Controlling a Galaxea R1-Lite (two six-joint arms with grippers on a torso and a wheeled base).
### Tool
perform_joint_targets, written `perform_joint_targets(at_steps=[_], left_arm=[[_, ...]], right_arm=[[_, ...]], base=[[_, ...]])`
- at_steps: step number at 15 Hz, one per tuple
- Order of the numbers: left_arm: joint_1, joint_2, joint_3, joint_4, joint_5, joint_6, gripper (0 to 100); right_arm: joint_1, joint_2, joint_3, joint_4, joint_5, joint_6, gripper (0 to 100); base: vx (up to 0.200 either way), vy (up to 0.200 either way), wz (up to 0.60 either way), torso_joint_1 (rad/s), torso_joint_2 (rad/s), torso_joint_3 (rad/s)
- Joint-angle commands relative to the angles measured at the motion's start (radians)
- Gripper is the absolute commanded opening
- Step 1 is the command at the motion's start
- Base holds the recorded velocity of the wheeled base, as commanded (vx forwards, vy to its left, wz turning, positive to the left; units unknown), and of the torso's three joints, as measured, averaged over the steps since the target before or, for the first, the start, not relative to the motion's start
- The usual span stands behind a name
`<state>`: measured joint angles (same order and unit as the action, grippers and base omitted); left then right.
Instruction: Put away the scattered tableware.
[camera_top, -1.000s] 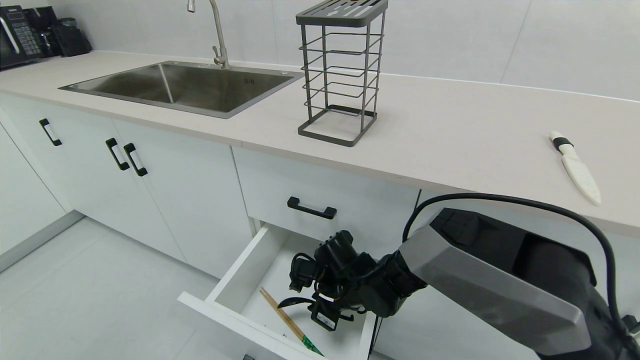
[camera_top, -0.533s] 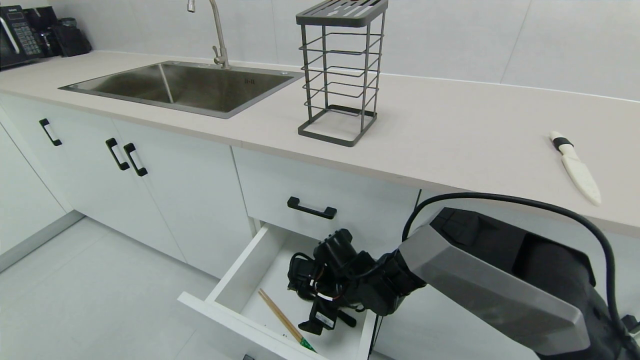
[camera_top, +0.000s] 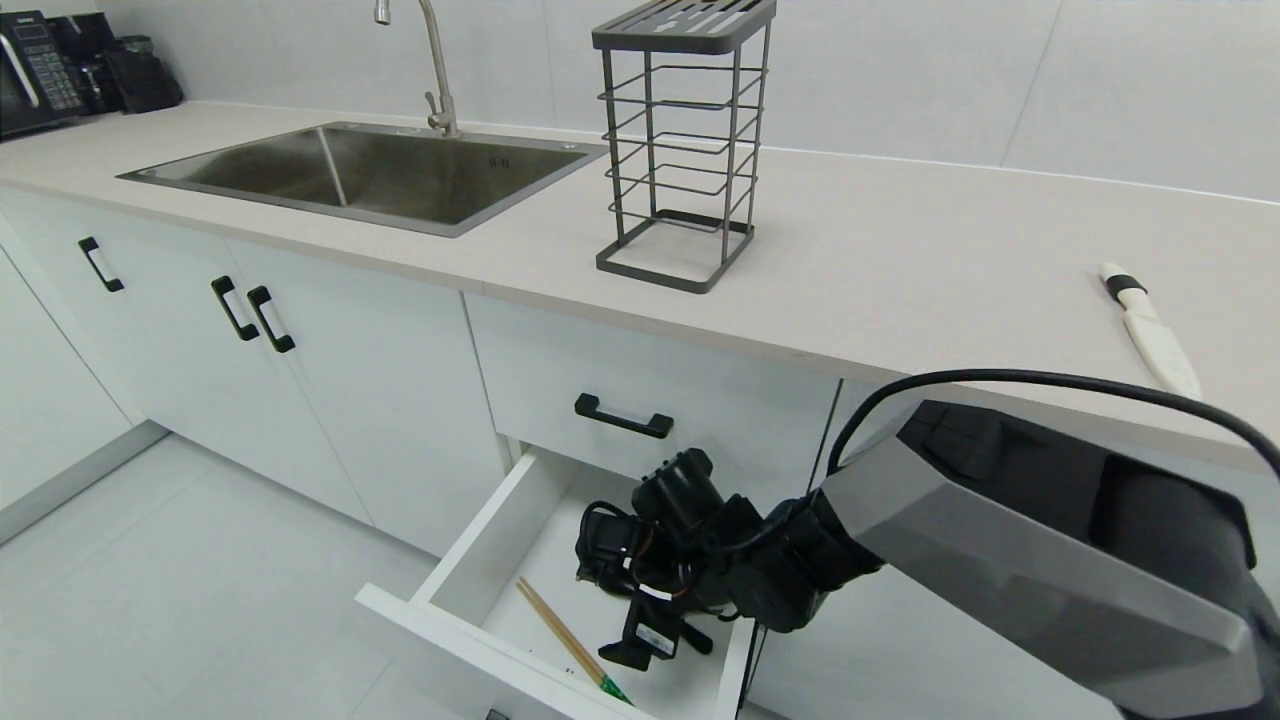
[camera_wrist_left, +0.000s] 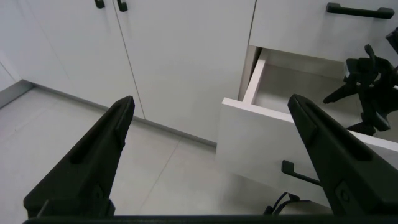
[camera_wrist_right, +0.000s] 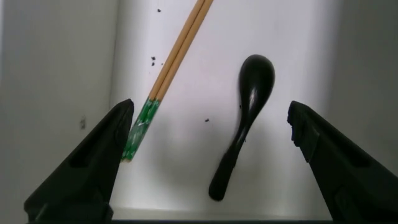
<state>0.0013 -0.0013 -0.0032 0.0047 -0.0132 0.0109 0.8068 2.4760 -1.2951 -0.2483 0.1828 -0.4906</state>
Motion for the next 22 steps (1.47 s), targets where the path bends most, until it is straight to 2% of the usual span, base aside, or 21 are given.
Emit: perform_joint_targets(at_steps=[1, 6, 18, 22], left_arm=[[0.000, 0.001, 0.000, 0.000, 0.001, 0.000, 100], [0.000, 0.001, 0.000, 0.000, 0.001, 0.000, 100], [0.000, 0.001, 0.000, 0.000, 0.001, 0.000, 100], [0.000, 0.001, 0.000, 0.000, 0.001, 0.000, 100]], right_arm=[[0.005, -0.146, 0.115, 0.000, 0.007, 0.000, 100], [0.011, -0.373, 0.309, -0.051, 0.015, 0.004, 100], [0.011, -0.581, 0.553, -0.080, 0.011, 0.004, 100], [0.009, -0.729, 0.735, -0.080, 0.007, 0.009, 100]], base=[[0.000, 0.000, 0.00, 0.000, 0.00, 0.000], [0.000, 0.000, 0.00, 0.000, 0.00, 0.000], [0.000, 0.000, 0.00, 0.000, 0.00, 0.000], [0.000, 0.000, 0.00, 0.000, 0.00, 0.000]])
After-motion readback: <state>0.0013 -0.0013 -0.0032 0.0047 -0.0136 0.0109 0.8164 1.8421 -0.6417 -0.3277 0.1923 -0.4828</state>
